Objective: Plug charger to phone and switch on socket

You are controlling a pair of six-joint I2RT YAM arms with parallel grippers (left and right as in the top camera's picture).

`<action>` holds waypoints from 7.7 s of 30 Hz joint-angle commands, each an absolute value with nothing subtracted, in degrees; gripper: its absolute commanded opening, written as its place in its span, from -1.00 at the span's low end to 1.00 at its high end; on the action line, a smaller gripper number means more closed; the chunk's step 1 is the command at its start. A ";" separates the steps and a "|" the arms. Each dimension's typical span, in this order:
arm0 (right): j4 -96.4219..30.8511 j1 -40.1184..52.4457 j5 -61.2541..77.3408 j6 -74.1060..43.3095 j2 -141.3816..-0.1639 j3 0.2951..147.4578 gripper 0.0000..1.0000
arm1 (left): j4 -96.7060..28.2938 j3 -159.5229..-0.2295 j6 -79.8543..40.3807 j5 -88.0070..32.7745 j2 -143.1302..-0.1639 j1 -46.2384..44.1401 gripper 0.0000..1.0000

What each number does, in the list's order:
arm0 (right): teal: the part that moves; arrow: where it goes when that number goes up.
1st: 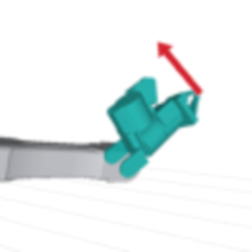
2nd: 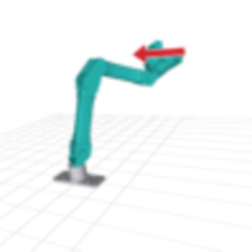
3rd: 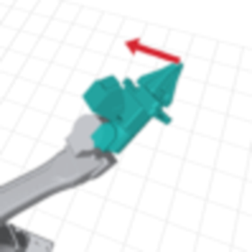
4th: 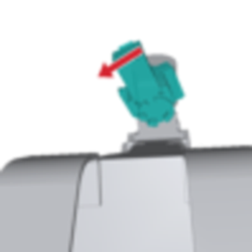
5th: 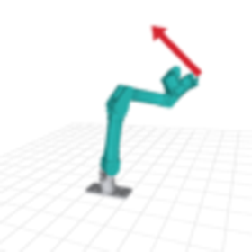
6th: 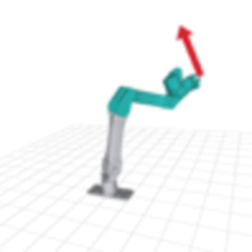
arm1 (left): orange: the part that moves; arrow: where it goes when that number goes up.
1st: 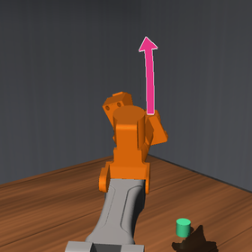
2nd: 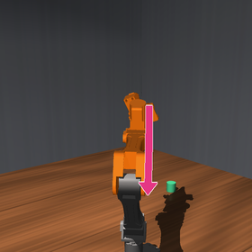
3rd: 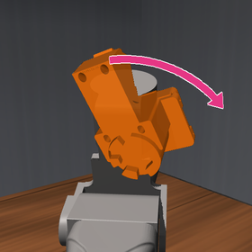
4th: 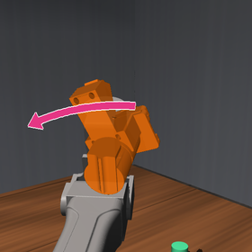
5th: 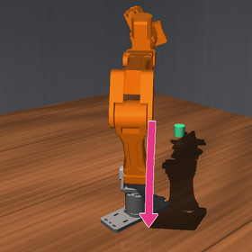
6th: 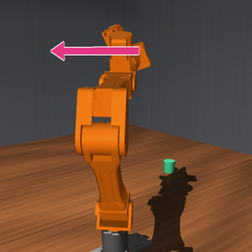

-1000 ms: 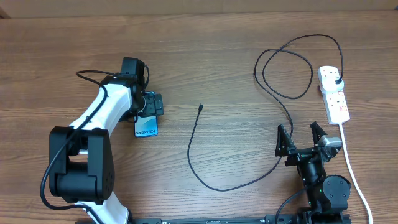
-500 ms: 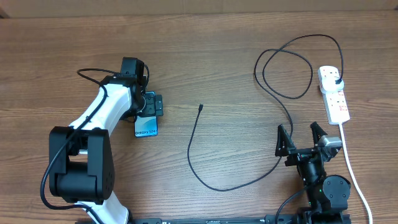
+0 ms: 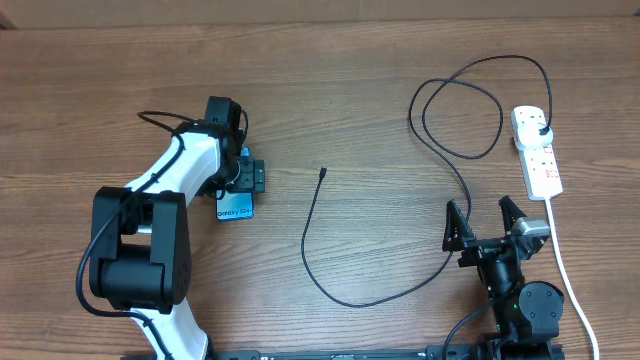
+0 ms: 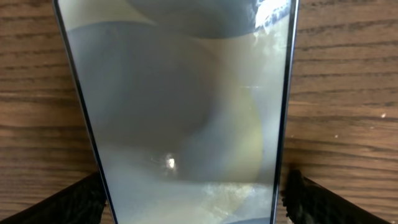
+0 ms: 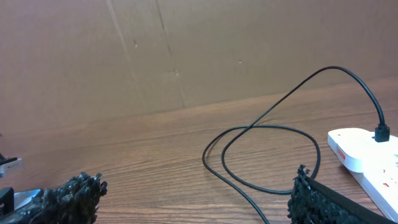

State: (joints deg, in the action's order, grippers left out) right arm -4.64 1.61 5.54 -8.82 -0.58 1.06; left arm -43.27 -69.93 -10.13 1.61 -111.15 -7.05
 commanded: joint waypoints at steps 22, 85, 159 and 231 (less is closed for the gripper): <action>-4.38 2.02 5.17 -8.91 -0.19 0.45 1.00 | -54.02 -79.18 -12.43 0.32 -113.54 -7.20 0.36; -9.87 2.02 11.81 -27.00 -6.94 6.20 1.00 | -71.11 -105.16 -50.33 -32.42 -113.47 -6.85 -0.29; -25.28 26.94 18.68 -46.50 -105.58 68.64 0.18 | -70.28 -105.16 -61.54 -34.09 -113.47 8.23 -0.28; -24.34 23.40 28.18 -39.90 -93.32 68.77 0.13 | -77.91 -105.16 -64.53 -44.80 -113.47 7.64 -0.28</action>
State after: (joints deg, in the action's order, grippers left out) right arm -24.56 23.29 28.10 -41.06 -96.95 68.51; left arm -77.17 -103.44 -63.37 -42.68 -113.95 7.97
